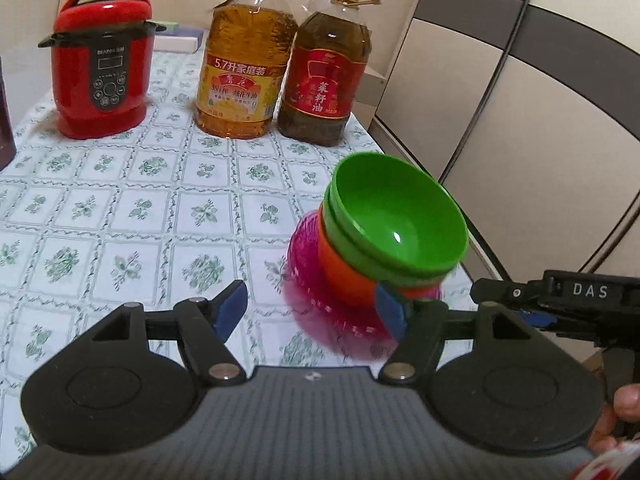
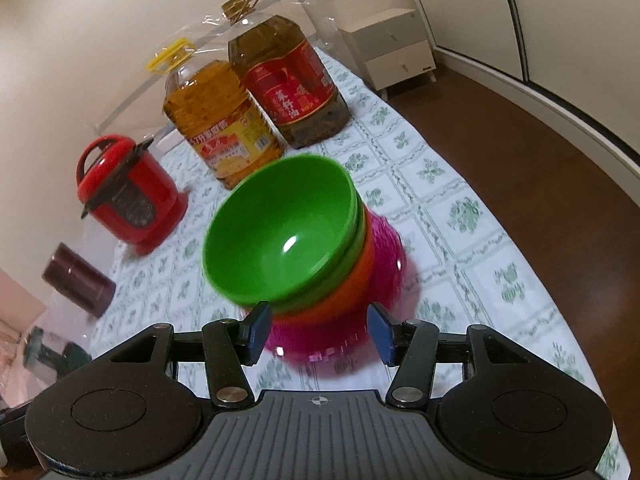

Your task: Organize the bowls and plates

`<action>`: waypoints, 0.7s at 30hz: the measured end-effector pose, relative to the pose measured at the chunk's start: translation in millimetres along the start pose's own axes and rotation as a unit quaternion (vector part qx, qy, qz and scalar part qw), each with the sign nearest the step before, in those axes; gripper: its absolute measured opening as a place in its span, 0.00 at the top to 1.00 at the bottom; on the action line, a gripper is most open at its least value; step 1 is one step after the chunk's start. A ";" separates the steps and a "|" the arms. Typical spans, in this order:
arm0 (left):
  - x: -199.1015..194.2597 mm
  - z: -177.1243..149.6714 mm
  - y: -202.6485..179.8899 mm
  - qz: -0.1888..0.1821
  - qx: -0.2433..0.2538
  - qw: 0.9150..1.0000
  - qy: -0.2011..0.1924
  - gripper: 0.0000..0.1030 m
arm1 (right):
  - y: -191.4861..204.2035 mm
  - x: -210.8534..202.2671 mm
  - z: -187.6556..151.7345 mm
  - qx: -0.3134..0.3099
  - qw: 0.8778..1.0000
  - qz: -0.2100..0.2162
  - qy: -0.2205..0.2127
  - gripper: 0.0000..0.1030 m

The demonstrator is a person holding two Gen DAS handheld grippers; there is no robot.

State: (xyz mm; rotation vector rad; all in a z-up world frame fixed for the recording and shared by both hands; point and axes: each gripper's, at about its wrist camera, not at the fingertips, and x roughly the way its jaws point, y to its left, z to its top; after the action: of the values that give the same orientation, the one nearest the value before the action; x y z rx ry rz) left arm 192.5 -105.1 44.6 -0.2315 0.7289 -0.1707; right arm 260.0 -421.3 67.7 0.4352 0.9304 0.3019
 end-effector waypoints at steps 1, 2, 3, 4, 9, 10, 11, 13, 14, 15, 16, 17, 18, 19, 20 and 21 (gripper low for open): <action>-3.2 -5.5 0.0 0.001 0.001 1.000 -0.002 0.35 | 0.0 -2.1 -7.0 -0.003 1.000 -0.003 -0.003 0.48; -6.2 -11.0 0.6 0.002 0.002 1.000 -0.002 0.35 | 0.3 -4.6 -14.5 -0.011 1.000 -0.004 -0.009 0.48; -9.0 -16.1 0.9 0.002 0.003 1.000 -0.002 0.35 | 1.4 -6.9 -21.6 -0.021 1.000 -0.005 -0.015 0.48; -12.1 -21.1 1.7 0.003 0.004 1.000 -0.002 0.35 | 3.1 -9.1 -28.7 -0.033 0.999 -0.008 -0.018 0.48; -26.4 -42.0 7.7 0.009 0.008 1.000 0.004 0.35 | 7.8 -20.7 -57.5 -0.052 0.998 -0.017 -0.024 0.48; -29.0 -45.2 8.2 0.011 0.010 1.000 0.006 0.35 | 9.6 -23.2 -62.4 -0.058 0.998 -0.021 -0.027 0.48; -31.9 -48.6 8.7 0.014 0.013 1.000 0.010 0.35 | 11.8 -25.6 -66.4 -0.065 0.997 -0.024 -0.029 0.48; -37.1 -55.0 9.8 0.018 0.017 1.000 0.016 0.35 | 16.0 -29.2 -74.7 -0.080 0.996 -0.030 -0.035 0.47; -38.8 -58.1 10.5 0.018 0.016 1.000 0.020 0.35 | 18.7 -30.6 -79.6 -0.089 0.995 -0.035 -0.036 0.47; -40.8 -61.7 11.3 0.015 0.014 1.000 0.024 0.35 | 21.3 -31.7 -84.1 -0.097 0.994 -0.039 -0.037 0.47; -42.7 -64.7 12.1 0.011 0.011 1.000 0.026 0.35 | 23.3 -32.1 -87.9 -0.106 0.993 -0.042 -0.036 0.47; -44.5 -67.9 13.1 0.009 0.008 1.000 0.028 0.35 | 25.7 -32.7 -92.8 -0.117 0.991 -0.046 -0.034 0.47; -46.3 -71.2 13.6 0.006 0.006 1.000 0.030 0.35 | 27.6 -33.6 -97.5 -0.126 0.990 -0.050 -0.034 0.47; -47.7 -73.8 14.1 0.003 0.007 0.999 0.033 0.35 | 28.6 -34.6 -101.7 -0.134 0.989 -0.054 -0.033 0.47; -49.6 -76.7 14.4 0.003 0.008 0.999 0.033 0.35 | 29.2 -35.2 -106.2 -0.139 0.988 -0.056 -0.033 0.47; -52.0 -79.3 14.9 0.005 0.008 0.999 0.033 0.35 | 29.5 -35.8 -110.9 -0.140 0.988 -0.059 -0.031 0.47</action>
State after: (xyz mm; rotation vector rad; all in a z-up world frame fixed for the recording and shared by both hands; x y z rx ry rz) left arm 101.8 -90.5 16.5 -0.2066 0.7936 -0.1749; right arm 146.7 -385.6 49.3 0.1305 0.8351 0.3040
